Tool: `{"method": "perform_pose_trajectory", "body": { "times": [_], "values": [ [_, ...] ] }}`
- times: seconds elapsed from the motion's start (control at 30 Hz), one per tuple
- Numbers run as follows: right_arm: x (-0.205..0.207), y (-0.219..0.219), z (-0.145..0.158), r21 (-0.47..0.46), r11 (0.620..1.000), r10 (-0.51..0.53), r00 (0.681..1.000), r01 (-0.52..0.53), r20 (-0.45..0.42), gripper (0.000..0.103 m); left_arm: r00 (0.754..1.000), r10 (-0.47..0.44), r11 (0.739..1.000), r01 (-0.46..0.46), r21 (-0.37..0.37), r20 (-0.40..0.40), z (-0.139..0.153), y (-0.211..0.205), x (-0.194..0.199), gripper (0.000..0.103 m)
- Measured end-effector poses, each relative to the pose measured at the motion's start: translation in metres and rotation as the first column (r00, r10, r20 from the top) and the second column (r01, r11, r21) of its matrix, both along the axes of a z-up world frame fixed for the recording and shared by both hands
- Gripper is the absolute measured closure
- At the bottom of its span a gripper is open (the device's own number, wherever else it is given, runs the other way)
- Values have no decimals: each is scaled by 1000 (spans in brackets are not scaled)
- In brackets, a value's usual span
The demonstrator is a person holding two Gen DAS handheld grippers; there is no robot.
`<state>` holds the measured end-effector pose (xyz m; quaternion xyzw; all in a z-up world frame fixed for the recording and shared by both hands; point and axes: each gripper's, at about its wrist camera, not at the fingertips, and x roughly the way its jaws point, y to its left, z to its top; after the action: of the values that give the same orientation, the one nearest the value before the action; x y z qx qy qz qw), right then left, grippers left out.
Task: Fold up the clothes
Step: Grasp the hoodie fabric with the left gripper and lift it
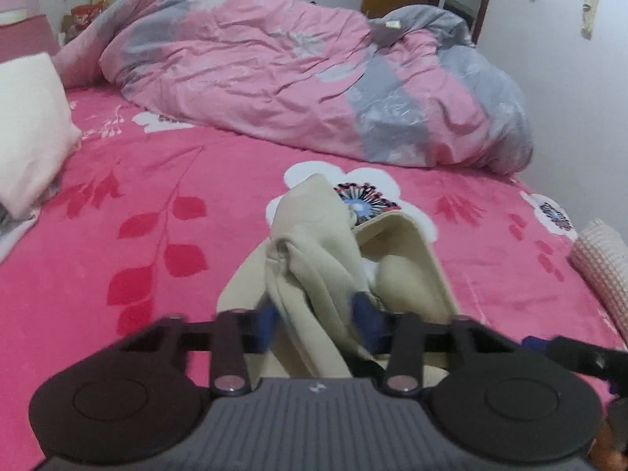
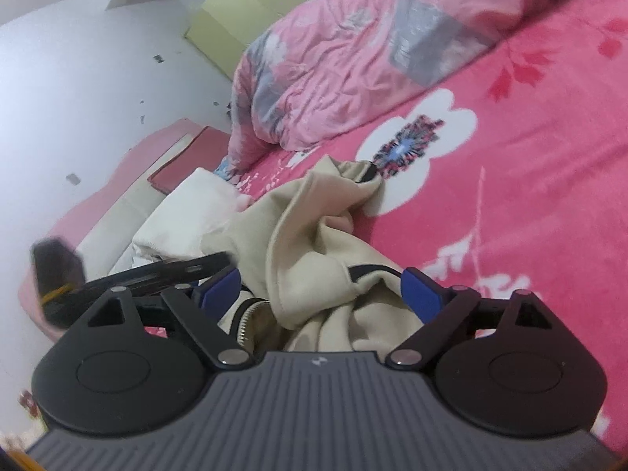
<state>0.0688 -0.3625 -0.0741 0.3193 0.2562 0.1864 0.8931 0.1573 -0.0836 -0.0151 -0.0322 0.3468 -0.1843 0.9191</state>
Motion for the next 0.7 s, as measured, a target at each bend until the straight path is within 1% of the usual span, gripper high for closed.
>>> {"method": "perform_pose_trajectory", "body": {
  "times": [0.03,0.07,0.13,0.17,0.27,0.33,0.43,0.5,0.53,0.6,0.63,0.67,0.7],
  "values": [
    [0,3,1,-21,1000,3,1000,-3,14,17,1000,16,1000,-16,-4,5,-1,4,1,87],
    [0,6,2,-42,999,6,1000,-5,27,18,999,32,999,-32,-9,9,-2,8,2,90],
    [0,10,1,-78,997,2,999,1,36,23,997,68,998,-67,-17,38,2,19,2,92],
    [0,11,-1,-87,996,-1,999,4,33,24,995,89,995,-87,-39,47,7,29,3,92],
    [-1,8,-9,-90,996,-16,1000,18,20,28,990,134,986,-129,-104,49,18,59,11,93],
    [-2,4,-14,-86,996,-30,1000,31,5,31,984,166,979,-157,-130,58,21,83,16,93],
    [-2,-4,-21,-77,995,-62,998,60,-22,33,967,245,959,-232,-163,63,18,121,28,93],
    [-2,-8,-25,-79,994,-78,996,75,-35,34,952,304,932,-292,-213,27,9,152,39,93],
    [-2,-9,-27,-80,993,-86,995,82,-42,34,950,314,926,-307,-221,-3,2,165,46,93],
    [0,-11,-32,-81,993,-96,993,91,-62,34,942,323,915,-336,-222,-96,-19,186,58,90],
    [1,-11,-35,-81,992,-101,992,95,-72,34,934,326,910,-352,-218,-144,-30,194,63,81],
    [1,-11,-38,-81,992,-106,991,99,-83,34,925,332,906,-367,-211,-184,-40,202,66,68],
    [2,-11,-40,-81,991,-111,990,103,-91,34,917,348,902,-384,-197,-195,-45,206,63,63]
  ]
}}
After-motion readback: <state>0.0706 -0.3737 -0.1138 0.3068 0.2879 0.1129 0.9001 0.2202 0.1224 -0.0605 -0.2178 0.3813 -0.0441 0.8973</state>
